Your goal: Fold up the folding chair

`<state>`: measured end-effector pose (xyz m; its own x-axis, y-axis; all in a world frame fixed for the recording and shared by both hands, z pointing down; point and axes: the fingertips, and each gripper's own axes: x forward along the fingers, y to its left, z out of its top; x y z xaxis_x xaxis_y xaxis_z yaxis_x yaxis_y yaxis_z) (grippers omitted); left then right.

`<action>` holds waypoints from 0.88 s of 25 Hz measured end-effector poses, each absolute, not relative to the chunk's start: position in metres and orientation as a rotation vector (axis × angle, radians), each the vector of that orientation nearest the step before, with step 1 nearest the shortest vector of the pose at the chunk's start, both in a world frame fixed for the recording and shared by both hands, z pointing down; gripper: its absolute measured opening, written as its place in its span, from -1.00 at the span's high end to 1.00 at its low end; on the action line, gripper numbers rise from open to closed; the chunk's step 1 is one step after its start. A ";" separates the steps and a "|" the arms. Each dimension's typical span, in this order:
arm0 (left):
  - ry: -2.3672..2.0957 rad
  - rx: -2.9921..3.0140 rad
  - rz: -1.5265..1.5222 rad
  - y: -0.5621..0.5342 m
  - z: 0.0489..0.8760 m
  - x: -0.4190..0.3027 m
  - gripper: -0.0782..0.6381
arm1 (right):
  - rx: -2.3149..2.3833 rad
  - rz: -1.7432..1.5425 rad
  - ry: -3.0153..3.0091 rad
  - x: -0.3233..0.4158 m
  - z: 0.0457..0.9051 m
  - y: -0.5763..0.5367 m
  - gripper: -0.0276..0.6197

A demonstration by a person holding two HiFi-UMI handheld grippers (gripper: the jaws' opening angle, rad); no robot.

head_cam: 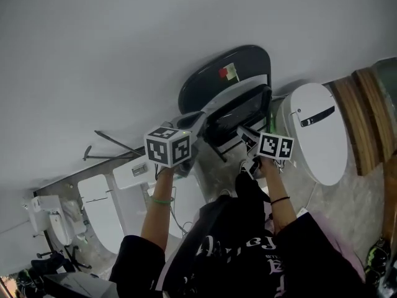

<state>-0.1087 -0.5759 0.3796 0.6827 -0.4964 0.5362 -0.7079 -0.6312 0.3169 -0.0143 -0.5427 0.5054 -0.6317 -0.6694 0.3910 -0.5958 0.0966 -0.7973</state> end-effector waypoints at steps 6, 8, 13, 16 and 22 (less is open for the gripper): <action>-0.818 2.360 0.519 -0.486 0.402 -0.121 0.77 | -1.335 -1.515 2.220 -0.042 0.476 -0.473 0.75; -0.788 2.351 0.495 -0.459 0.406 -0.123 0.77 | -1.342 -1.494 2.226 -0.049 0.467 -0.447 0.75; -0.767 2.356 0.453 -0.404 0.413 -0.123 0.77 | -1.381 -1.481 2.260 -0.061 0.456 -0.394 0.76; -0.759 2.334 0.439 -0.380 0.418 -0.119 0.77 | -1.390 -1.482 2.282 -0.063 0.450 -0.368 0.77; -0.734 2.285 0.418 -0.338 0.428 -0.102 0.77 | -1.419 -1.481 2.318 -0.052 0.446 -0.328 0.77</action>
